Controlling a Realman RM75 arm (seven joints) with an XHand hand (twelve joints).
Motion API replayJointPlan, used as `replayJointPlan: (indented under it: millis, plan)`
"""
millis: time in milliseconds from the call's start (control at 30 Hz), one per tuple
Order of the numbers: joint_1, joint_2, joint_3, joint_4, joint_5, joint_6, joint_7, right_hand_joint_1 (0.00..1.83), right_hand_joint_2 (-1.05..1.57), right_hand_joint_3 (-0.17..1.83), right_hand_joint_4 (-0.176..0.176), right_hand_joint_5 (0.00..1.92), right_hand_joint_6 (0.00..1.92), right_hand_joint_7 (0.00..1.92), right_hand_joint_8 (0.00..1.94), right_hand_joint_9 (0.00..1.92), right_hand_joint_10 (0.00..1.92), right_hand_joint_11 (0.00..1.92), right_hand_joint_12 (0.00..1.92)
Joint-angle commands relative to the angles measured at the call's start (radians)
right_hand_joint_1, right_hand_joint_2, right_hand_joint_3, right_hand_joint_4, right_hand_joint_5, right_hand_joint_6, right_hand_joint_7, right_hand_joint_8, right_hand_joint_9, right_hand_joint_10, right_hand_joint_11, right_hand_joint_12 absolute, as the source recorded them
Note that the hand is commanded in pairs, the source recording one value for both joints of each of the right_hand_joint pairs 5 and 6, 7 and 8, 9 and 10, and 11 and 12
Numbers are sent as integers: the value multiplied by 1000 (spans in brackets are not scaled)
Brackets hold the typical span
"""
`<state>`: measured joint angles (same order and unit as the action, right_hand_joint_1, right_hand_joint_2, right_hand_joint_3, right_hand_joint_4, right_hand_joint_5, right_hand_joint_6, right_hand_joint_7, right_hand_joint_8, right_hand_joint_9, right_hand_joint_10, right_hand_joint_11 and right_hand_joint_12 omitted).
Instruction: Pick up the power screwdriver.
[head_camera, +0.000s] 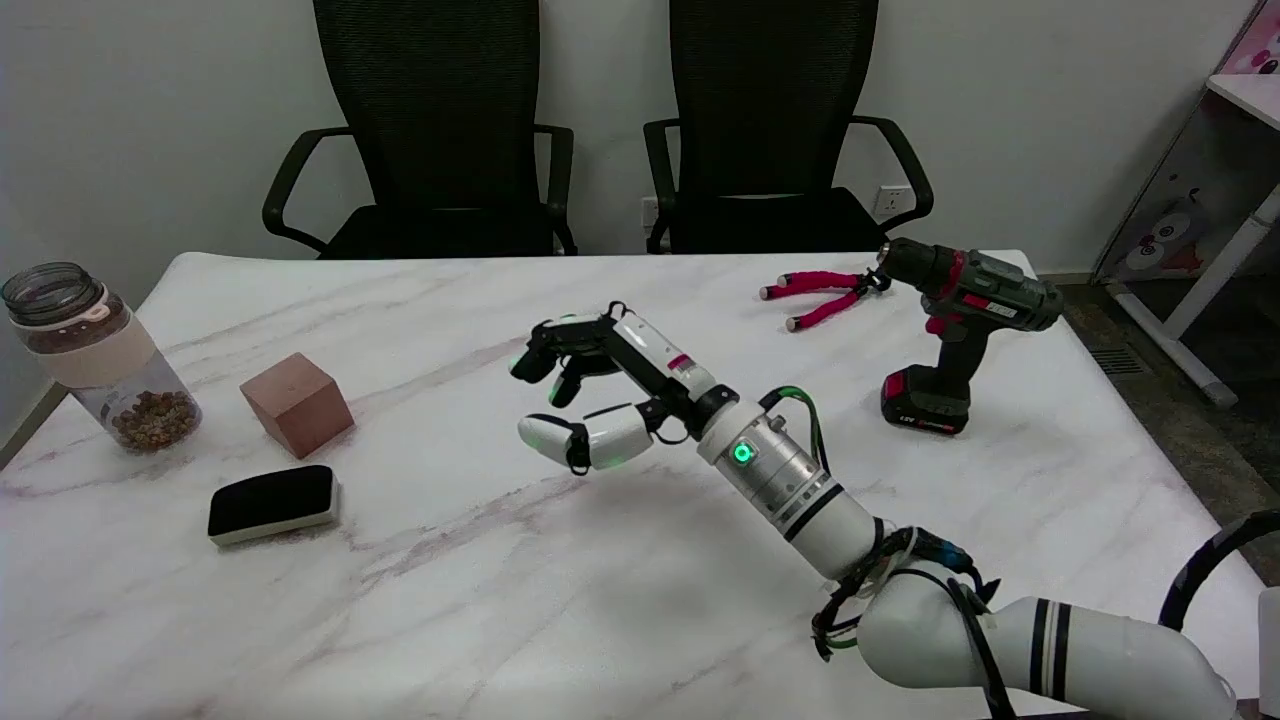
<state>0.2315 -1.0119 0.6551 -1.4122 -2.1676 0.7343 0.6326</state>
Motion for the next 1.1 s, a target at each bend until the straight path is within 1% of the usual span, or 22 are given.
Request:
replayJointPlan:
  millis: [33,167,300,367,433,500,567,600,767,833,1000,1100]
  plan:
    - [-32,19,-13,57,-15,48,45,977,455,889,-23,791,791,791,791,558,558,918,918]
    - [-23,23,-1,66,-15,65,45,980,445,888,-23,788,788,788,788,561,561,923,923]
    - [-6,52,18,49,-24,68,45,988,437,872,-30,777,777,777,777,563,563,927,927]
    - [4,61,39,51,-38,84,46,989,432,875,-25,772,772,772,772,560,560,922,922]
    - [7,77,73,37,-29,121,50,993,404,881,-9,761,761,761,761,553,553,909,909]
    - [-3,97,135,-2,-24,174,59,997,389,878,-7,753,753,753,753,550,550,904,904]
    - [-11,113,174,-42,-12,194,59,998,386,859,-16,742,742,742,742,551,551,911,911]
    - [-14,126,191,-62,1,203,59,998,389,846,-28,735,735,735,735,554,554,920,920]
    - [-15,189,225,-180,54,217,52,996,391,844,-62,720,720,720,720,560,560,926,926]
    - [-8,218,247,-218,56,212,52,995,397,842,-66,719,719,719,719,561,561,919,919]
    - [22,288,281,-307,125,212,50,994,409,840,-68,715,715,715,715,556,556,906,906]
    - [28,318,326,-342,145,209,49,992,425,836,-79,710,710,710,710,555,555,904,904]
